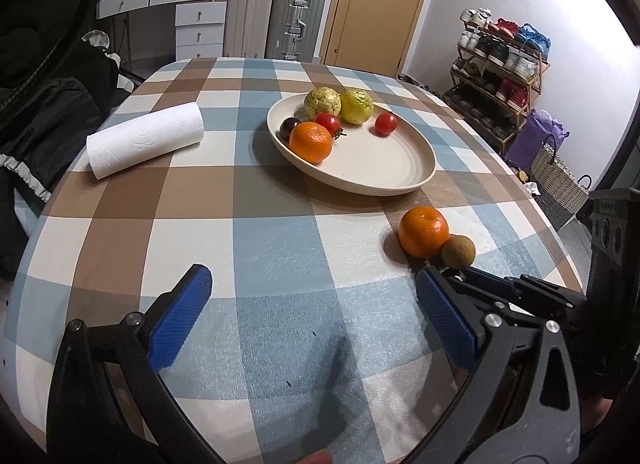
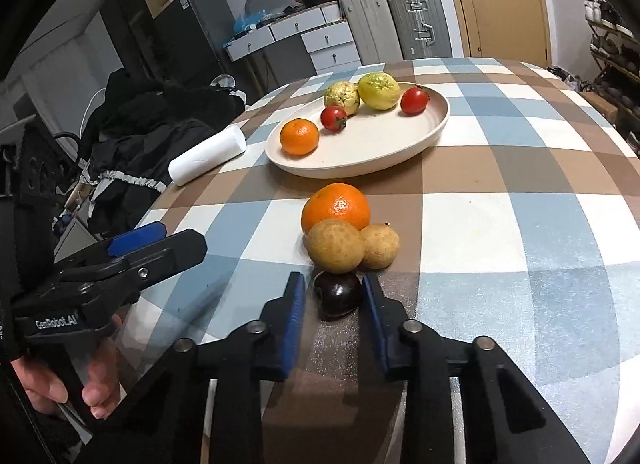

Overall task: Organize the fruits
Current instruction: 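Lower the right tool onto the second dark plum and close it, then close the left tool on the brown kiwi fruit while the right tool holds the plum, then carry the plum and kiwi over the plate and open both tools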

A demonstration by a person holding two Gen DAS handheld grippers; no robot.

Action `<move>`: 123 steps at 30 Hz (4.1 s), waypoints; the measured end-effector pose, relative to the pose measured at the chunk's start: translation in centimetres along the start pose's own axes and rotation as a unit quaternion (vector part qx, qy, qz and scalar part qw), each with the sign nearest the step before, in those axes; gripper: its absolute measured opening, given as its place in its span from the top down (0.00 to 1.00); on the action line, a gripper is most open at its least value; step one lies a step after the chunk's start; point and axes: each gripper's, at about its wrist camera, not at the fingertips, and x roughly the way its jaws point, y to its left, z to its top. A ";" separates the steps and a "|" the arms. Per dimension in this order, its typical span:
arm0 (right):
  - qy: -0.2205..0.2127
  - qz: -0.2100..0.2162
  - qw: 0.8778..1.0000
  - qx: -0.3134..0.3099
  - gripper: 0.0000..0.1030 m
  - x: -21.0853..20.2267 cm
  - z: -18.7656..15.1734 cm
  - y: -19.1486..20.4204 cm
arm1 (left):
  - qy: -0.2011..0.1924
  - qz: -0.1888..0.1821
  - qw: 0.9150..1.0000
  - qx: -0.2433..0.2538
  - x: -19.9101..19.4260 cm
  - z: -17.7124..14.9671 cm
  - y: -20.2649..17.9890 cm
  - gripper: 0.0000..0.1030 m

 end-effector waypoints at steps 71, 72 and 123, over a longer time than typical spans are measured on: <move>-0.112 0.024 0.993 0.018 0.76 -6.1 4.0 -4.9 | 0.038 -0.149 0.985 0.079 3.2 4.1 -6.1 0.75; -0.112 0.027 0.993 0.019 0.76 -6.0 4.8 -5.0 | 0.035 -0.149 0.985 0.077 3.3 4.7 -6.0 0.75; -0.033 0.022 0.999 0.017 0.66 5.8 17.7 -9.8 | 0.077 -0.116 0.990 0.010 17.1 16.2 -4.4 0.70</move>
